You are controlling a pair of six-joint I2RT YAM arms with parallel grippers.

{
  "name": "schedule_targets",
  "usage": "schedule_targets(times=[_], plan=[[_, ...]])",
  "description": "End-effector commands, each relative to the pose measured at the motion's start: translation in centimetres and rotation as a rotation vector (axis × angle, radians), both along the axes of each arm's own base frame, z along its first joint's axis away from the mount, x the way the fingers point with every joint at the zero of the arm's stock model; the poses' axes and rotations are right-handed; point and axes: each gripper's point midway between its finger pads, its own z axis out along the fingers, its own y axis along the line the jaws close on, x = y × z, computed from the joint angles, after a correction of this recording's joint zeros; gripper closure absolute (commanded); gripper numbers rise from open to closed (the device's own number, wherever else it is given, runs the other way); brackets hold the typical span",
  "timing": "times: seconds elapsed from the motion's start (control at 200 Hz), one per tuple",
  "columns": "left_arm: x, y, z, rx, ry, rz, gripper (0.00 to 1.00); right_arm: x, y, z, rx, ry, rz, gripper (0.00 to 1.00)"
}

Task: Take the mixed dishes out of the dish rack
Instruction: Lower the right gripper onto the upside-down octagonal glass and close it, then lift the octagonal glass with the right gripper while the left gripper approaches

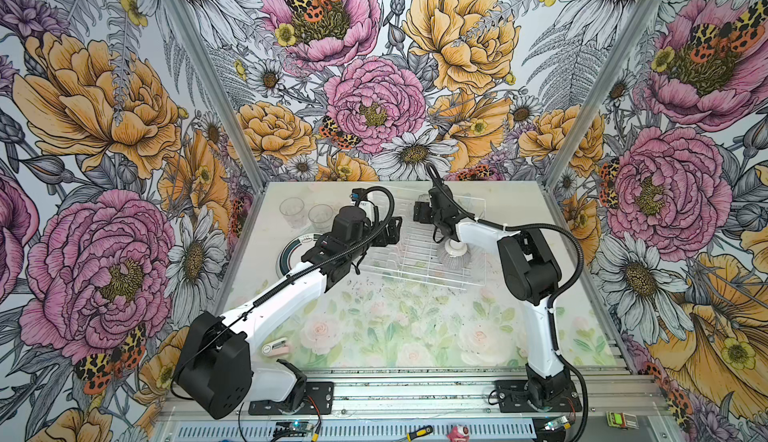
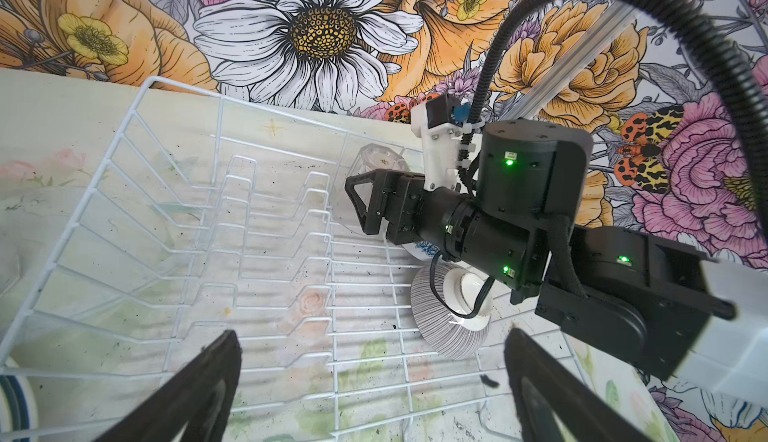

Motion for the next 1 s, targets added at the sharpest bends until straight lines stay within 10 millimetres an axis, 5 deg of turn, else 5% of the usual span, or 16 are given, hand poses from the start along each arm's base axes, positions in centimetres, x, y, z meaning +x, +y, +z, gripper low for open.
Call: schedule_targets(times=[0.0,0.285,0.555,0.991], plan=[[0.3,-0.8,1.4,-0.027,-0.012,-0.011,0.01,0.5,-0.1,-1.5,0.003,0.034,0.018,0.1],[1.2,-1.8,0.4,-0.013,0.019,-0.026,0.02,1.3,0.0,-1.6,0.017,0.042,0.028,0.11],[1.5,-2.2,-0.3,-0.009,0.039,-0.038,0.02,0.7,-0.2,-1.5,0.044,0.05,0.025,0.33],[1.2,-2.2,0.2,-0.034,0.012,-0.046,0.01,-2.1,0.7,5.2,0.27,-0.015,0.052,0.36]])
